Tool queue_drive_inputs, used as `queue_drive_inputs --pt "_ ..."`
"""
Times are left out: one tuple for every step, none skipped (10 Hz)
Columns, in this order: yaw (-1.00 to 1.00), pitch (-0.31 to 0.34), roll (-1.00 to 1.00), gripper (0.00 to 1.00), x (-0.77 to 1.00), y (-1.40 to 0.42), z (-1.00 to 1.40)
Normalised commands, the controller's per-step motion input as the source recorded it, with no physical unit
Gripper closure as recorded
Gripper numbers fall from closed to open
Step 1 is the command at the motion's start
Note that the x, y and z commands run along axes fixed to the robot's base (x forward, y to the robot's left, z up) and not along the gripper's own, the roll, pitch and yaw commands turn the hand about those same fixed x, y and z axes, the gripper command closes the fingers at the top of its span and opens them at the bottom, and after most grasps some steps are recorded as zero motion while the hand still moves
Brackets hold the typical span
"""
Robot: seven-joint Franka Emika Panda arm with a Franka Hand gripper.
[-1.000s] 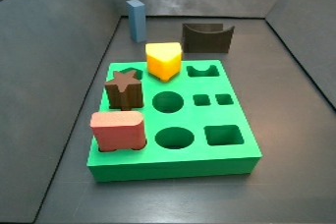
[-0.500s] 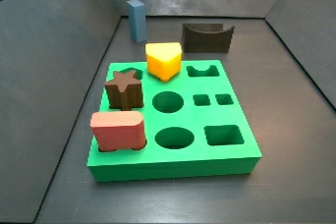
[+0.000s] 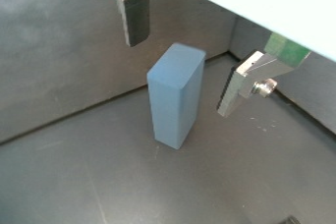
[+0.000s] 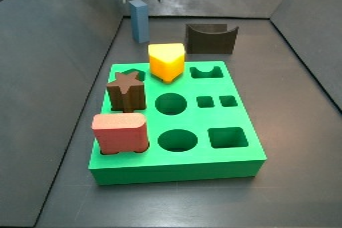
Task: Pick up the rectangle object. Move up. Move to above the board. Insert the rectangle object.
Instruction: Pick up the rectangle object.
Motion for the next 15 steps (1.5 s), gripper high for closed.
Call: queue_drive_inputs --pt "0.51 -0.031 0.0 0.0 -0.07 0.04 -0.45" --pt "0.52 -0.029 0.0 0.0 -0.06 0.07 -0.43" --pt "0.51 -0.027 0.0 0.0 -0.09 0.11 -0.45" --pt "0.37 -0.007 0.02 0.0 -0.13 0.07 -0.36" --pt "0.23 0.0 0.04 0.0 -0.06 0.07 -0.09" --pt "0.0 0.0 0.0 0.0 0.0 0.0 0.0" --pt "0.0 0.0 0.0 1.0 0.0 0.0 0.0" --pt "0.0 0.0 0.0 1.0 0.0 0.0 0.0" --pt "0.0 0.0 0.0 1.0 0.0 0.0 0.0" --pt "0.0 0.0 0.0 1.0 0.0 0.0 0.0" --pt "0.0 0.0 0.0 1.0 0.0 0.0 0.0" --pt "0.0 0.0 0.0 1.0 0.0 0.0 0.0" --pt "0.0 0.0 0.0 1.0 0.0 0.0 0.0" --pt "0.0 0.0 0.0 1.0 0.0 0.0 0.0" --pt "0.0 0.0 0.0 1.0 0.0 0.0 0.0"
